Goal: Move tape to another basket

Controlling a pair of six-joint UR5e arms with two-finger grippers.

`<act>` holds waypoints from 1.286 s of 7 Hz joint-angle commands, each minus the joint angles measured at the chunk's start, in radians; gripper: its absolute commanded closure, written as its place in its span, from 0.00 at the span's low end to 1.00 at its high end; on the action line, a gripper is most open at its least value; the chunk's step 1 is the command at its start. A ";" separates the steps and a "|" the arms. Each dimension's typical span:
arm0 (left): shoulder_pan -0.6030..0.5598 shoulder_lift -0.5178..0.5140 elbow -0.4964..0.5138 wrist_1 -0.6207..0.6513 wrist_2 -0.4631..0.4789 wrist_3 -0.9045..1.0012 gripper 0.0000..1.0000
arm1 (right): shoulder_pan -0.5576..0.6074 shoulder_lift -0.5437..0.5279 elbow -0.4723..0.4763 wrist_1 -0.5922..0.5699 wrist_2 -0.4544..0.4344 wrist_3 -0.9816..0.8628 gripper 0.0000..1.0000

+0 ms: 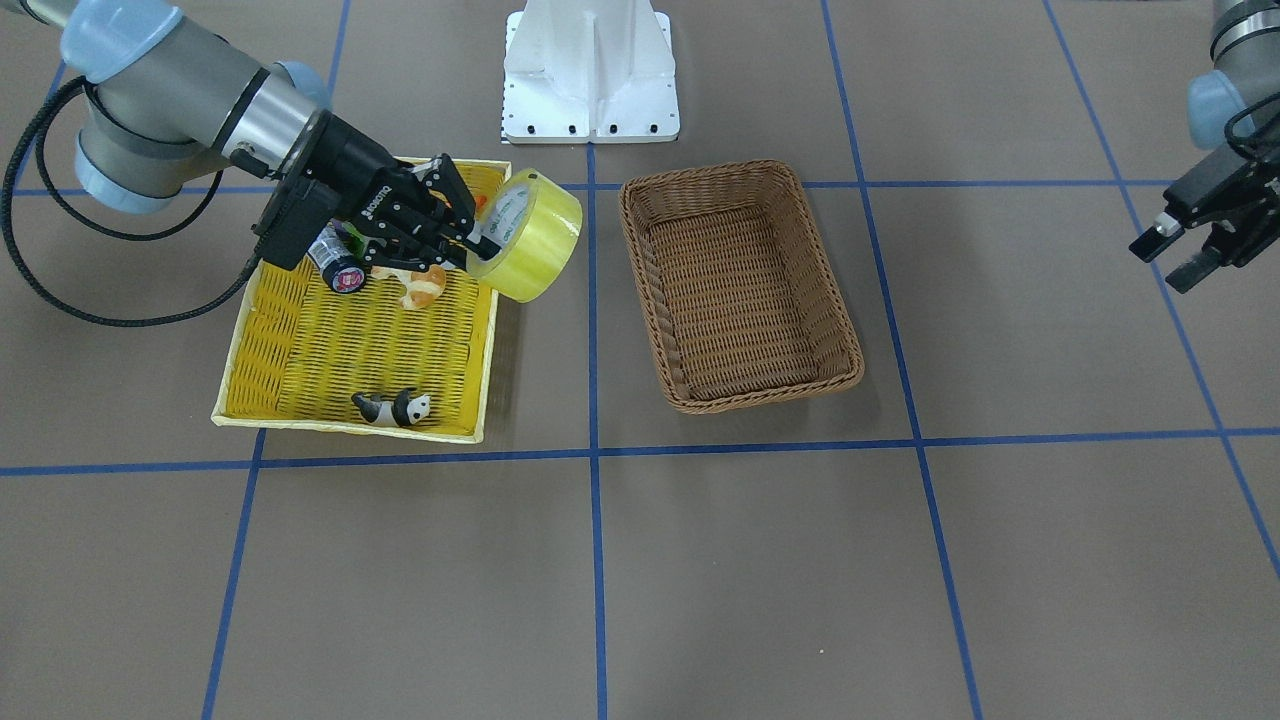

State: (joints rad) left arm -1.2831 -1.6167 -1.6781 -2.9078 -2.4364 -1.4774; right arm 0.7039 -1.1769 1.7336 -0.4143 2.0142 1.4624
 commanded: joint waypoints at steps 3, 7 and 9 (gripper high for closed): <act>0.130 -0.202 -0.009 -0.301 0.035 -0.644 0.03 | -0.135 0.075 0.001 0.186 -0.138 0.133 1.00; 0.301 -0.310 -0.012 -0.520 0.056 -0.959 0.03 | -0.181 0.129 0.043 0.215 0.045 0.234 1.00; 0.301 -0.343 -0.027 -0.608 0.065 -1.084 0.03 | -0.176 0.129 0.055 0.281 0.051 0.288 1.00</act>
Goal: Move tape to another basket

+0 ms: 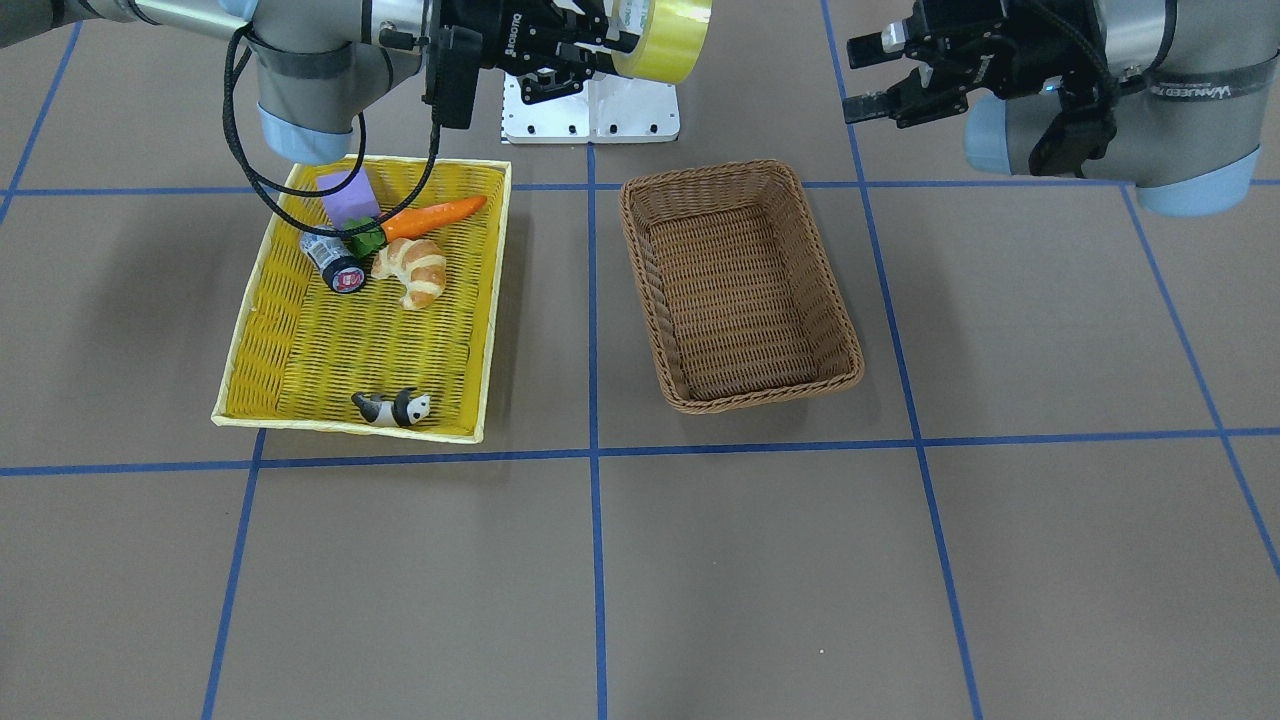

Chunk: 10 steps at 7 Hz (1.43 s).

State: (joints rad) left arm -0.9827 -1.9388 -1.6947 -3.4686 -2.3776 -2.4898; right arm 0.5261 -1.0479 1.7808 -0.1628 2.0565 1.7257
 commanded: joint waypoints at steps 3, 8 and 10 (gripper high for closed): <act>0.085 -0.023 -0.112 -0.053 0.165 -0.084 0.03 | 0.020 0.000 0.016 0.032 -0.007 0.021 1.00; 0.182 -0.023 -0.118 -0.058 0.307 -0.077 0.03 | 0.018 -0.001 0.034 0.032 -0.078 0.018 1.00; 0.199 -0.040 -0.117 -0.046 0.314 -0.077 0.03 | 0.015 -0.003 0.032 0.032 -0.079 0.018 1.00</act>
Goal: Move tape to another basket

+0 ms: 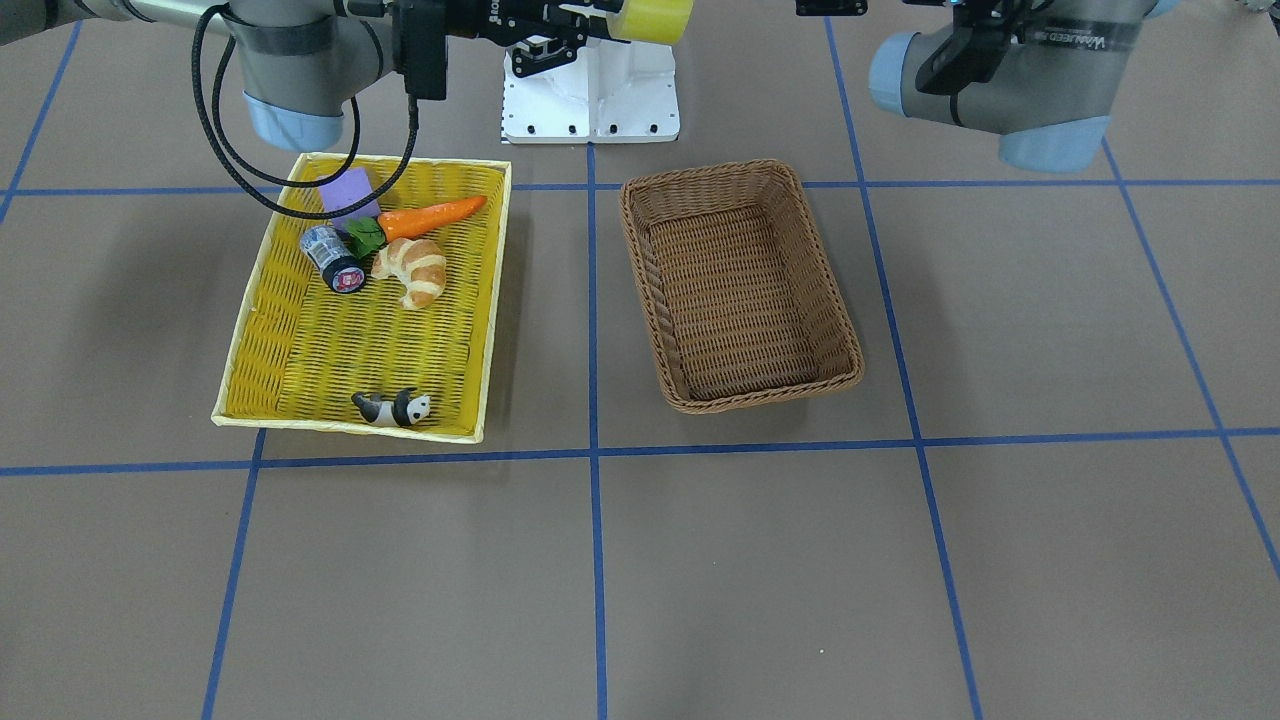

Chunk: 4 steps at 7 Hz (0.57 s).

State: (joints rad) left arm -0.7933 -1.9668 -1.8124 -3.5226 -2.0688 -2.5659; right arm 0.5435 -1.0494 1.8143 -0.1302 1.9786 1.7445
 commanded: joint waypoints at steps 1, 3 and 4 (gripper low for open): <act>0.025 -0.021 0.002 0.010 0.007 0.000 0.03 | -0.003 -0.001 -0.003 0.000 -0.001 0.000 1.00; 0.074 -0.030 0.005 0.010 0.074 0.006 0.03 | -0.005 -0.003 -0.004 0.000 -0.001 0.000 1.00; 0.089 -0.038 0.008 0.010 0.087 0.007 0.03 | -0.005 -0.003 -0.004 0.000 -0.001 0.000 1.00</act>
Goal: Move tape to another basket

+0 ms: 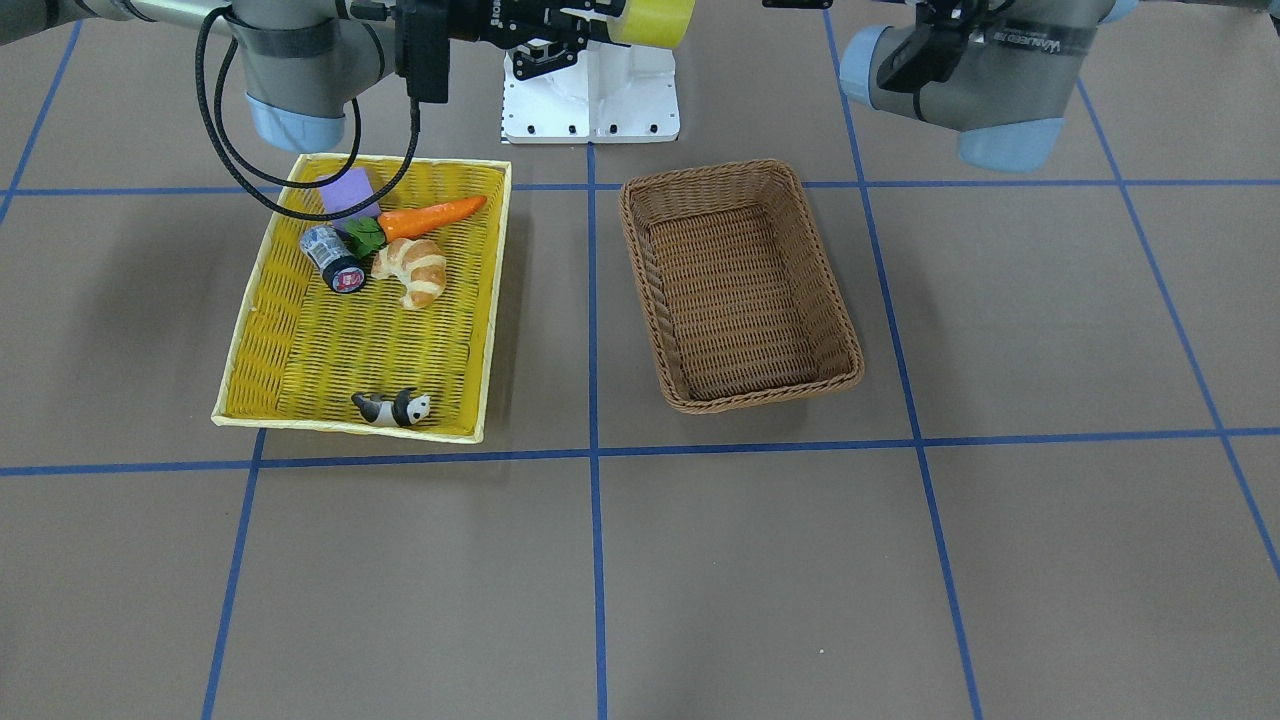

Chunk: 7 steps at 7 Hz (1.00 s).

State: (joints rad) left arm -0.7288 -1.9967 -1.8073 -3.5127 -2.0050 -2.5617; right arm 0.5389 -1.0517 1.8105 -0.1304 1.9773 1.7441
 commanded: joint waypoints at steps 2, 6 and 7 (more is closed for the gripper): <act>0.028 -0.017 0.009 0.001 0.025 0.003 0.03 | 0.000 -0.001 0.000 0.000 0.000 0.000 1.00; 0.092 -0.047 0.014 0.046 0.026 0.046 0.03 | 0.000 -0.001 0.003 0.000 0.000 0.000 1.00; 0.092 -0.053 0.013 0.049 0.029 0.046 0.03 | 0.000 -0.001 0.003 0.000 0.000 0.000 1.00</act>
State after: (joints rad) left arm -0.6424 -2.0435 -1.7937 -3.4687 -1.9781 -2.5193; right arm 0.5384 -1.0523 1.8129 -0.1304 1.9773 1.7441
